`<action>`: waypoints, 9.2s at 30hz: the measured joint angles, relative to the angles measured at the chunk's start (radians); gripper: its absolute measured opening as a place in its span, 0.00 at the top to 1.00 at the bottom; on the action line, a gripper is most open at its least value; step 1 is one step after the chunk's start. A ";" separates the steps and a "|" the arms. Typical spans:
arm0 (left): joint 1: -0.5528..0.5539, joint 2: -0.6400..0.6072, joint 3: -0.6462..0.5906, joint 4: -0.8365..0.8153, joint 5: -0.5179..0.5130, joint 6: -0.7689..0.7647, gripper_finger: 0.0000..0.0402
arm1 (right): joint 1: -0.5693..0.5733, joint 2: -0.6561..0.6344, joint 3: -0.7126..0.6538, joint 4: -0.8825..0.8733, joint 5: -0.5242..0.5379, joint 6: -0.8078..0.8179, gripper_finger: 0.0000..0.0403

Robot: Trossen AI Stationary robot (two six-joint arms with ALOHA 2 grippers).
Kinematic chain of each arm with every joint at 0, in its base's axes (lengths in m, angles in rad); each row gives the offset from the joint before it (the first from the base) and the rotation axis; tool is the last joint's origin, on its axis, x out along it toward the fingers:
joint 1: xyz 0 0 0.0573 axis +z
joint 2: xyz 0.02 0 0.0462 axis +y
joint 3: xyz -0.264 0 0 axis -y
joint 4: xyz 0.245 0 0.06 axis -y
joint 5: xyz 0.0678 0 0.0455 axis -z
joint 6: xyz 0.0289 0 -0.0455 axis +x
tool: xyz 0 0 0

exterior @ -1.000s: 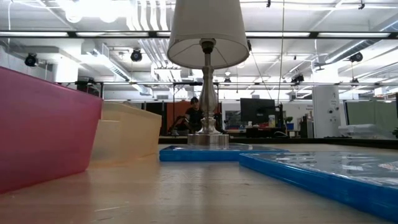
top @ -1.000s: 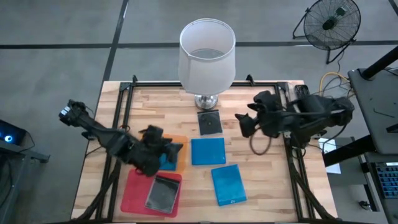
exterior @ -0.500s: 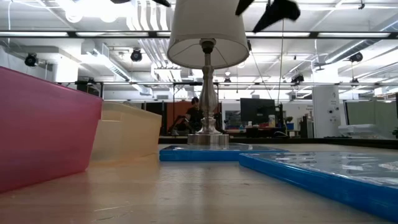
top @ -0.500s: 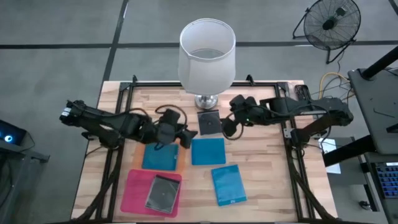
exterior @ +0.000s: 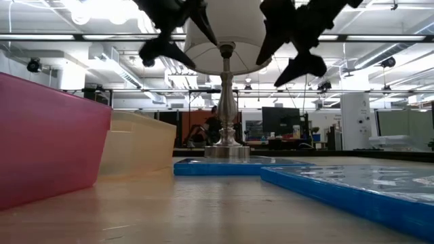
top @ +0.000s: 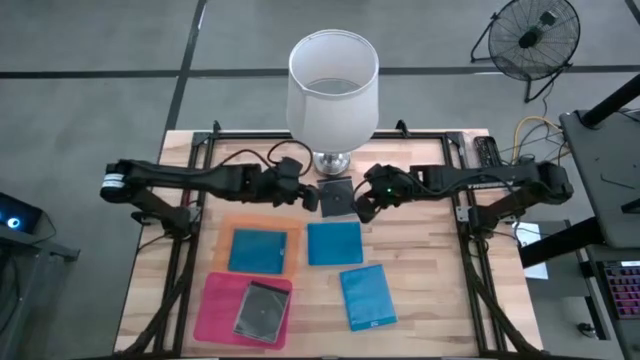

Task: Pick & place jewel cases by type
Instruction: Put the black CD case into the pink bin

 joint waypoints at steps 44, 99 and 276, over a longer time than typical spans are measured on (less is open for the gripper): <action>0.236 0.448 0.133 0.015 0.339 0.050 0.28 | -0.200 0.036 -0.256 0.328 -0.123 -0.013 0.19; 0.113 0.529 0.148 -0.025 0.072 0.244 0.40 | -0.201 0.035 -0.284 0.305 -0.136 -0.121 0.19; -0.178 0.380 0.247 0.218 0.370 0.099 1.00 | -0.216 0.353 -0.055 0.227 -0.100 -0.444 0.98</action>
